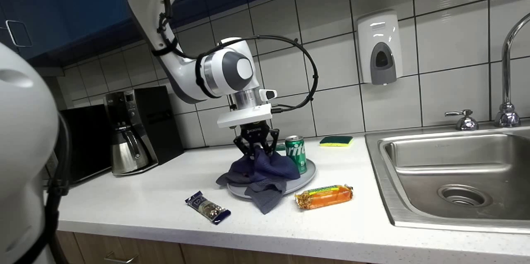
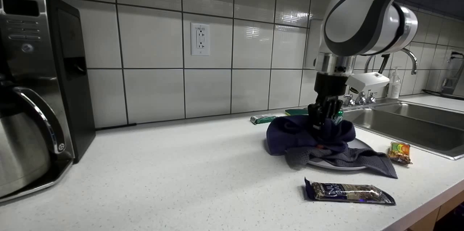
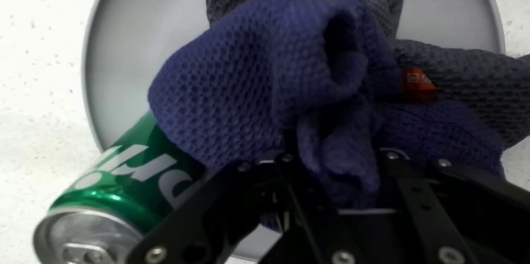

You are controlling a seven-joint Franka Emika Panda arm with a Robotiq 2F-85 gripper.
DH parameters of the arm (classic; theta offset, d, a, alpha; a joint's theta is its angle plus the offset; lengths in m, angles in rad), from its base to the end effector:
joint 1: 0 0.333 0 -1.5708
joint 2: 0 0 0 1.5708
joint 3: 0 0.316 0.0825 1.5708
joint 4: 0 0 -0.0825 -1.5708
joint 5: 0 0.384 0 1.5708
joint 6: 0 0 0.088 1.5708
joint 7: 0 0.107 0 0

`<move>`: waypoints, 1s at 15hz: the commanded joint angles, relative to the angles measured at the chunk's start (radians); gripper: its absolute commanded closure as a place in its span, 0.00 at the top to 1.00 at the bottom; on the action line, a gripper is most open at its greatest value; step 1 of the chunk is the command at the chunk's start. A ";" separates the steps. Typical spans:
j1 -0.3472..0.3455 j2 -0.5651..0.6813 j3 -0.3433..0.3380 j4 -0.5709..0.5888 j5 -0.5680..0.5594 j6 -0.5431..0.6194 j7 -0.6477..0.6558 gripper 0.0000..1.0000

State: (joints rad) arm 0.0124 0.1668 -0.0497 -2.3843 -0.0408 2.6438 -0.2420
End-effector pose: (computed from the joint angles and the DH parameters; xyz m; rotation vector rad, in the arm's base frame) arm 0.5133 -0.0183 0.2596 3.0743 0.3718 0.1360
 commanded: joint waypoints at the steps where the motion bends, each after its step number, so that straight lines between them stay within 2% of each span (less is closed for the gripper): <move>1: -0.015 0.007 0.018 0.016 -0.018 -0.009 0.010 0.03; 2: -0.016 0.004 0.018 0.015 -0.018 -0.014 0.008 0.00; 11: -0.021 -0.106 0.032 0.019 0.018 -0.128 -0.071 0.03; 15: -0.009 -0.146 0.042 0.033 0.039 -0.132 -0.098 0.03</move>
State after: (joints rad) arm 0.0124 0.0659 -0.0310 -2.3624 -0.0304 2.5480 -0.2949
